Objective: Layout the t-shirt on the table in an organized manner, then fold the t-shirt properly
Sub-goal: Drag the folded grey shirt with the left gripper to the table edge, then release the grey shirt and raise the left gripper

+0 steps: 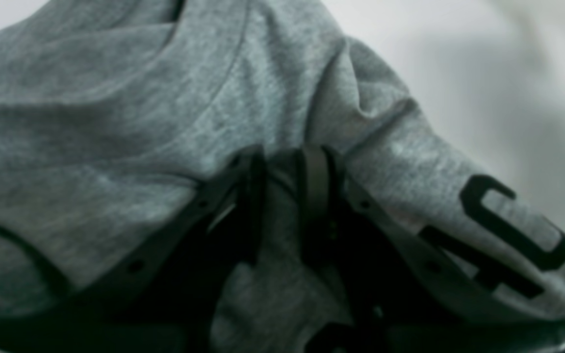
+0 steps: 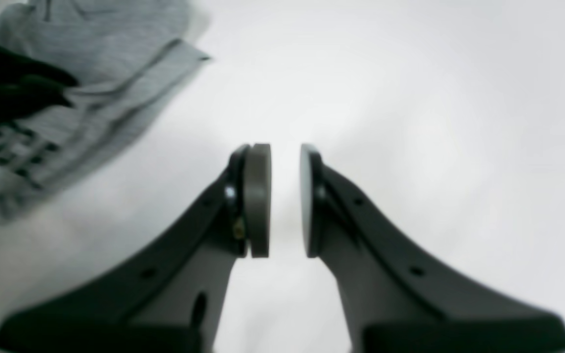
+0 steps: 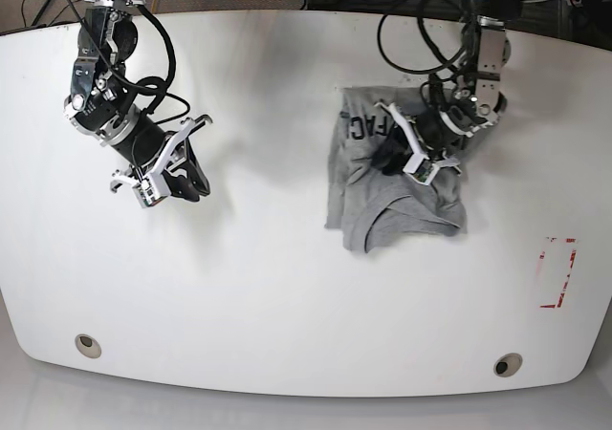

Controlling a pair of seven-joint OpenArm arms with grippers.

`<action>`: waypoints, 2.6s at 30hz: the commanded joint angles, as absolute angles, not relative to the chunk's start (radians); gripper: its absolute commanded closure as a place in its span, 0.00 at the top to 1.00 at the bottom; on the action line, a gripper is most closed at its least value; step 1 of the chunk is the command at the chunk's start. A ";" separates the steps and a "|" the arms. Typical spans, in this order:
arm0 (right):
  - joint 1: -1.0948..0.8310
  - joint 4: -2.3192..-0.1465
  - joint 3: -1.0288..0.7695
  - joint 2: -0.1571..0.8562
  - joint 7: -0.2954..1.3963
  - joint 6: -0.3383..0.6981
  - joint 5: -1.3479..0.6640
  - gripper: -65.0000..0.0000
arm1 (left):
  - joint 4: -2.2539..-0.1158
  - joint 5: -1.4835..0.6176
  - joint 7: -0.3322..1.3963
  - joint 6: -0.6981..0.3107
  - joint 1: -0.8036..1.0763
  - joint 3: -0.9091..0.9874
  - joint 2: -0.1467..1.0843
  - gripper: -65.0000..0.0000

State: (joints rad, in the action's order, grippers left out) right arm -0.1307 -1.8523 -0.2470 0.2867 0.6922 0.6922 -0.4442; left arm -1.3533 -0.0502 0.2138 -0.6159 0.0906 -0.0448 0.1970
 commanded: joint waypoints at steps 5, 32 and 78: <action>-0.133 -1.882 -0.252 0.298 0.667 0.696 -0.458 0.14 | -1.382 0.062 0.407 -0.680 0.147 0.048 0.340 0.18; -0.137 -1.890 -0.251 0.297 0.667 0.696 -0.458 0.14 | -1.194 0.062 0.407 -0.698 0.162 0.340 0.602 0.18; -0.216 -1.957 -0.254 0.298 0.667 0.697 -0.453 0.14 | -1.495 0.067 0.410 -0.698 0.186 0.532 0.579 0.18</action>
